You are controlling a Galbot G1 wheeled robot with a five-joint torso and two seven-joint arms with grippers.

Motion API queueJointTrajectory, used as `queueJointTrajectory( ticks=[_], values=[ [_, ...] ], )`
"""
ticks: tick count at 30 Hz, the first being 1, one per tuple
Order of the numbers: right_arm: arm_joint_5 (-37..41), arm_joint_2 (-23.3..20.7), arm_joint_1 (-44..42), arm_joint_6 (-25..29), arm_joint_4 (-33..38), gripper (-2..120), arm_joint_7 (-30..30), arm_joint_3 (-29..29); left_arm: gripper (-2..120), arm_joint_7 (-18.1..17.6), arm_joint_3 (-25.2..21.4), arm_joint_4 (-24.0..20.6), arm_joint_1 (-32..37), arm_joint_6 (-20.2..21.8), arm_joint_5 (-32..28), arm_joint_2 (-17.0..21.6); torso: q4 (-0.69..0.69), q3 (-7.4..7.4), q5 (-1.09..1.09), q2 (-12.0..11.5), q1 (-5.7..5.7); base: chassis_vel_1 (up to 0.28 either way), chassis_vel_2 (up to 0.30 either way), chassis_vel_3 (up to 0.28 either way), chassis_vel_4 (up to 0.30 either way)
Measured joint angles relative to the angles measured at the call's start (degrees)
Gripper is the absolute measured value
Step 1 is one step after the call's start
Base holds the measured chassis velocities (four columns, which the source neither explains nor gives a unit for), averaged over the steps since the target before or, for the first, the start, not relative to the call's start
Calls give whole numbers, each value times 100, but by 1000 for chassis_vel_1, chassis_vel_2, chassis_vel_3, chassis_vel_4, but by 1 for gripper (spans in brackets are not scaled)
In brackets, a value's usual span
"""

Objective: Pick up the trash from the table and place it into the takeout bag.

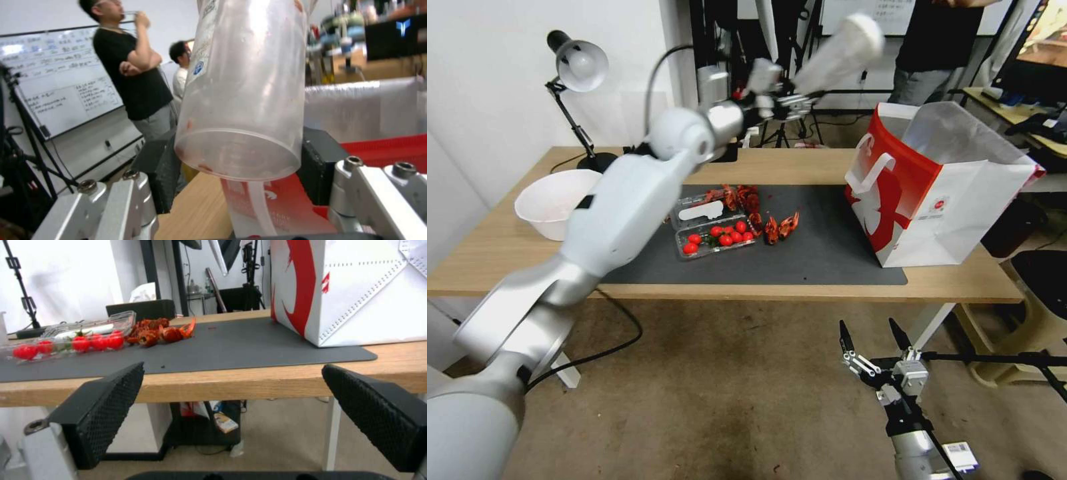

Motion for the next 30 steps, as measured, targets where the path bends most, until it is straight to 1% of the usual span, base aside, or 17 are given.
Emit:
queueJointTrajectory(
  ticks=[2, 3, 4, 7, 8, 9, 12, 14, 30],
  values=[
    [-9, 30, 5, 5, -18, 100, -3, 1, 53, -81, 342, 89, -202, -19, 335, -173, 0, -1, 1, 0, 0, 0, 0, 0, 0],
    [-16, 45, 6, 7, -26, 100, -5, 1, 53, -100, 528, 135, -301, -57, 616, -226, -1, 0, 0, 0, 0, 0, 0, 0, 0],
    [-16, 45, 6, 7, -26, 100, -5, 1, 53, -100, 528, 135, -301, -57, 616, -226, -1, 0, 0, 0, 0, 0, 0, 0, 0],
    [-29, 78, 9, 16, -37, 100, -10, 0, 53, -84, 964, 253, -582, -230, 1544, -311, 1, 0, -1, 0, 0, 0, 0, 0, 0],
    [-30, 86, 10, 18, -38, 100, -11, 0, 53, -84, 1016, 268, -638, -245, 1668, -337, 1, 0, -1, 0, 0, 0, 0, 0, 0],
    [-30, 86, 10, 18, -38, 100, -11, 0, 53, -84, 1016, 268, -638, -245, 1668, -337, 1, 0, -1, 0, 0, 0, 0, 0, 0],
    [-31, 101, 10, 22, -45, 100, -12, 1, 53, -67, 1151, 310, -779, -304, 1939, -406, 0, -1, -1, 0, -1, 0, 0, 0, 0],
    [-32, 107, 11, 23, -47, 100, -13, 1, 53, -61, 1205, 323, -824, -316, 1982, -426, -1, 0, -1, 0, 0, 0, 0, 0, 0],
    [-34, 133, 16, 30, -60, 100, -15, 11, 53, -73, 1469, 374, -842, -328, 2079, -450, 0, 0, -1, 0, 0, 0, 0, 0, 0]
  ],
)
